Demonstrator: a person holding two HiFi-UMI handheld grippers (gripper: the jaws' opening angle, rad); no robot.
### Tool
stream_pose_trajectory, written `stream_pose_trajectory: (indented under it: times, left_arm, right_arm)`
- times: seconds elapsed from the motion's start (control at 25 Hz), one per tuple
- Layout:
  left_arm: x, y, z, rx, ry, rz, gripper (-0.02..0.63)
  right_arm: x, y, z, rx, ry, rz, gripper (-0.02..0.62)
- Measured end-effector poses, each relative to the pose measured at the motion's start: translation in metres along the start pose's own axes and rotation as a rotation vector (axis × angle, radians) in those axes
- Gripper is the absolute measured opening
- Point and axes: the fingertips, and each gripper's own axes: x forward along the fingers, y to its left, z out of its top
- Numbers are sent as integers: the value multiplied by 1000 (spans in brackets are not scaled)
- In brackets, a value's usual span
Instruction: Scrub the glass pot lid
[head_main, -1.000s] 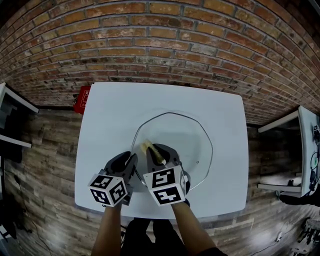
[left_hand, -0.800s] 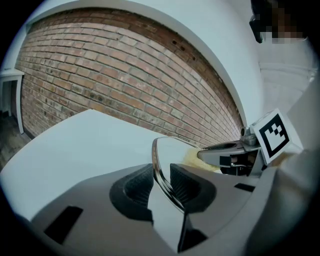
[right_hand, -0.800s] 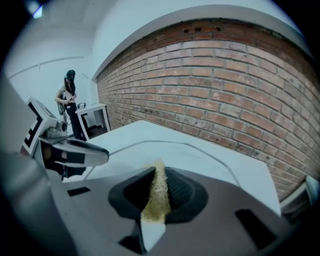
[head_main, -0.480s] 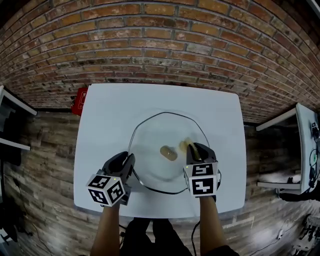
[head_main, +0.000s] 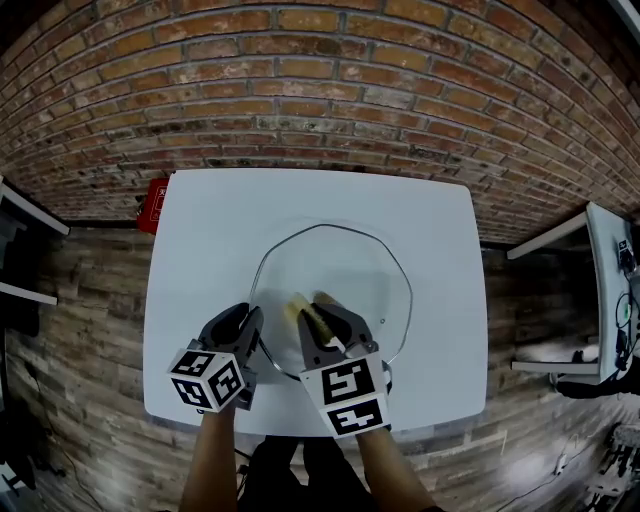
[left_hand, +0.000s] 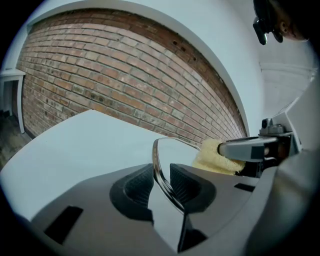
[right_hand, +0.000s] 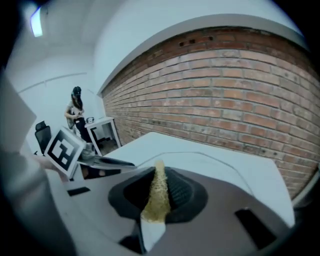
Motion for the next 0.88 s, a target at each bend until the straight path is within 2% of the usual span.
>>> stream_pose_trajectory:
  times: [0.08,0.16,0.28,0.68,0.8,0.88]
  left_arm:
    - [1,-1,1,2,2,0,106]
    - [2,-1,2,3,1,0,106]
    - [2,-1,1,3,0,-3,104]
    - [1,-2,1,1,1,-8,104]
    - [0,-1,0,1,0,-9,106]
    - [0,-1,-1,1,3,-11,106]
  right_arm:
    - [12,28,-7,-18,27,76,58]
    - [20,37,-19,-47,64,100,58]
    - [23,12,-35,-68,108,32,58]
    - [-30,-109,-78,18,213,-250,58]
    - [-40,-120,-76,40,201,-286,58]
    - [-41,-107,-59,17,162,-265,58]
